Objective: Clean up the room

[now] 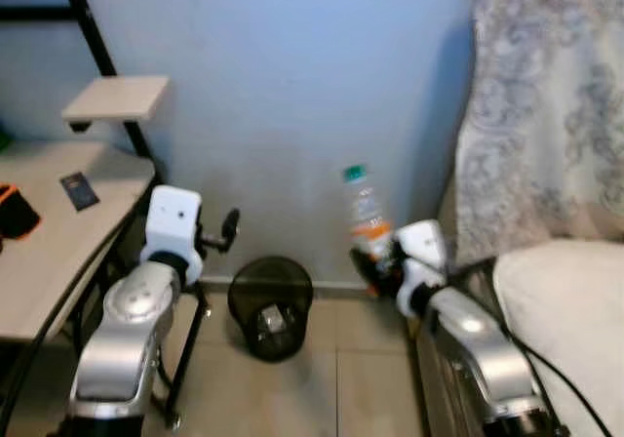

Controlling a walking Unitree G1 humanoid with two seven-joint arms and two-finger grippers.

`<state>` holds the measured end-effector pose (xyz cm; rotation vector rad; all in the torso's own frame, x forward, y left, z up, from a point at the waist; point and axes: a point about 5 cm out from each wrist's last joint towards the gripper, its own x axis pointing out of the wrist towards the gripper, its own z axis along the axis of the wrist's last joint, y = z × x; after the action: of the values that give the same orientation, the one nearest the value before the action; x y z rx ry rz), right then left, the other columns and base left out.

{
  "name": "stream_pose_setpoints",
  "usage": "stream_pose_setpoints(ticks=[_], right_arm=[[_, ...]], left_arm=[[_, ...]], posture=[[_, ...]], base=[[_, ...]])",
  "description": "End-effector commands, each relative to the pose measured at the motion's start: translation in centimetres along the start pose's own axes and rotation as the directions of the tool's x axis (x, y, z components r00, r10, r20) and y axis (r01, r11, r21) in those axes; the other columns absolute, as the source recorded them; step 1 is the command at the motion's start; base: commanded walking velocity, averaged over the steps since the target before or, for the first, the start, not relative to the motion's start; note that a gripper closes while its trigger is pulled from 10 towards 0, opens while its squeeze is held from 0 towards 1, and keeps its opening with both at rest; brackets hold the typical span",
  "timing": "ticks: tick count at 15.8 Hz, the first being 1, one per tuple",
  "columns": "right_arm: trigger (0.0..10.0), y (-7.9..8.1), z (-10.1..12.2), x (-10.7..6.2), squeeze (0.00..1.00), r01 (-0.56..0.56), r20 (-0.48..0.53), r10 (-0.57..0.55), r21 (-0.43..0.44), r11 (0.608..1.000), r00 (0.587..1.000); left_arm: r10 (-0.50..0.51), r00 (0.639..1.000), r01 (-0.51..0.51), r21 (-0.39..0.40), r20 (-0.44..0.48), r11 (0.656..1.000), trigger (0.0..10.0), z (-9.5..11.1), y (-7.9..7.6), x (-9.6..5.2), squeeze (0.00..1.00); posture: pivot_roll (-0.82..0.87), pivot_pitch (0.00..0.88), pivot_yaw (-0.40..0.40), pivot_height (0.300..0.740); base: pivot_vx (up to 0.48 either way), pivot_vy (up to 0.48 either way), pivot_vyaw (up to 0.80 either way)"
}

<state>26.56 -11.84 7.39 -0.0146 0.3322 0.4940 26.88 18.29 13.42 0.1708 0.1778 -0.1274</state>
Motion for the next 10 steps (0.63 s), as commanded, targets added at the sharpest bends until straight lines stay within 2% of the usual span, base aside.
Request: stream_pose_setpoints(ticks=[1, 2, 4, 10], right_arm=[[10.0, -0.32, 0.22, -0.10, 0.00, 0.005, 0.007, -0.005, -0.025, 1.000, 1.000], [10.0, -0.29, 0.20, -0.11, 0.00, 0.009, 0.008, -0.009, -0.021, 1.000, 1.000], [10.0, -0.45, 0.13, -0.08, 0.00, 0.035, 0.012, -0.036, 0.021, 0.999, 0.999], [10.0, -0.75, -0.18, -0.04, 0.00, 0.052, -0.006, -0.051, 0.032, 0.998, 0.999]], left_arm=[[-0.004, 1.000, 0.004, 0.010, 0.009, 1.000, 10.0, 0.25, -0.06, -0.10, 0.00], [-0.007, 1.000, 0.007, 0.011, 0.007, 1.000, 10.0, 0.20, -0.10, -0.12, 0.00], [-0.011, 1.000, 0.011, 0.012, 0.005, 1.000, 10.0, 0.14, -0.12, -0.15, 0.00], [-0.026, 1.000, 0.026, 0.014, 0.001, 1.000, 10.0, 0.07, -0.24, -0.12, 0.00]], posture=[[-0.02, 0.000, 0.047, 0.740], [-0.02, 0.000, 0.046, 0.740], [-0.02, 0.000, 0.046, 0.740], [-0.02, 0.000, 0.045, 0.740]], base=[[0.281, 0.000, 0.80], [0.285, 0.000, 0.80], [0.285, 0.000, 0.00], [0.287, 0.000, 0.00]])
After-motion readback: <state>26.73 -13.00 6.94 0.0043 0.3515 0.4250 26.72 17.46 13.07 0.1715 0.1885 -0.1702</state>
